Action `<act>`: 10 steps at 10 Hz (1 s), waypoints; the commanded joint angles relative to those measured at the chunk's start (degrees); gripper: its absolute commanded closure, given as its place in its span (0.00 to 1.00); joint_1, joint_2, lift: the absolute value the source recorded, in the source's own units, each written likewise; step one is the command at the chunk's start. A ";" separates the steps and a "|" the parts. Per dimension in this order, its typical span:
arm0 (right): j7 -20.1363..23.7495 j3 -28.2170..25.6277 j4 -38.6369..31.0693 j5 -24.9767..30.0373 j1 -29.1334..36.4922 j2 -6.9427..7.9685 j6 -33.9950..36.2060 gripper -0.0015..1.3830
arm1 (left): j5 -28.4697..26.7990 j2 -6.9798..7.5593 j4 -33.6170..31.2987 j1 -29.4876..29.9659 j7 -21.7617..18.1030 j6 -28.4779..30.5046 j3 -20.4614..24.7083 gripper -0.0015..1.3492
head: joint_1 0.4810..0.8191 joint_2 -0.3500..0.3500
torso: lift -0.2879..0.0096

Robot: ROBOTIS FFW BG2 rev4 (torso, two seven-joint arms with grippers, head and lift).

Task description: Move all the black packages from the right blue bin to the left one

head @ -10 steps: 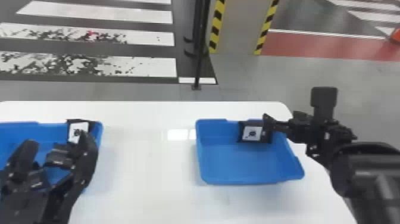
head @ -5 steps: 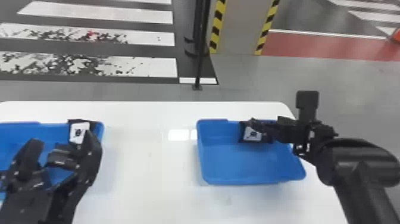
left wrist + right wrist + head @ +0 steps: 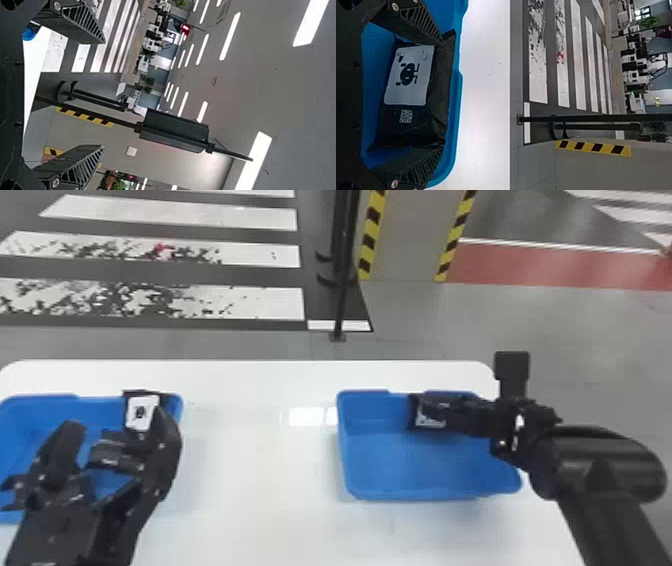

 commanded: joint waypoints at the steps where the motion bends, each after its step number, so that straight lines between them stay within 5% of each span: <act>1: 0.00 0.20 2.91 -1.27 -0.84 0.00 -0.11 0.07 | -0.08 0.03 0.01 -0.06 -0.04 -0.01 -0.10 0.07 | 0.63 0.31 | 0.52; 6: 0.09 1.57 5.58 -4.82 -1.68 -0.18 0.31 0.07 | 0.15 0.12 0.15 -0.20 -0.40 -0.15 -0.22 0.07 | 0.63 0.32 | 0.52; 10: -3.08 1.57 -4.40 -4.47 -0.56 -0.09 16.06 0.07 | 0.72 0.12 0.15 -0.34 -0.84 0.13 -0.33 0.07 | 0.63 0.33 | 0.52</act>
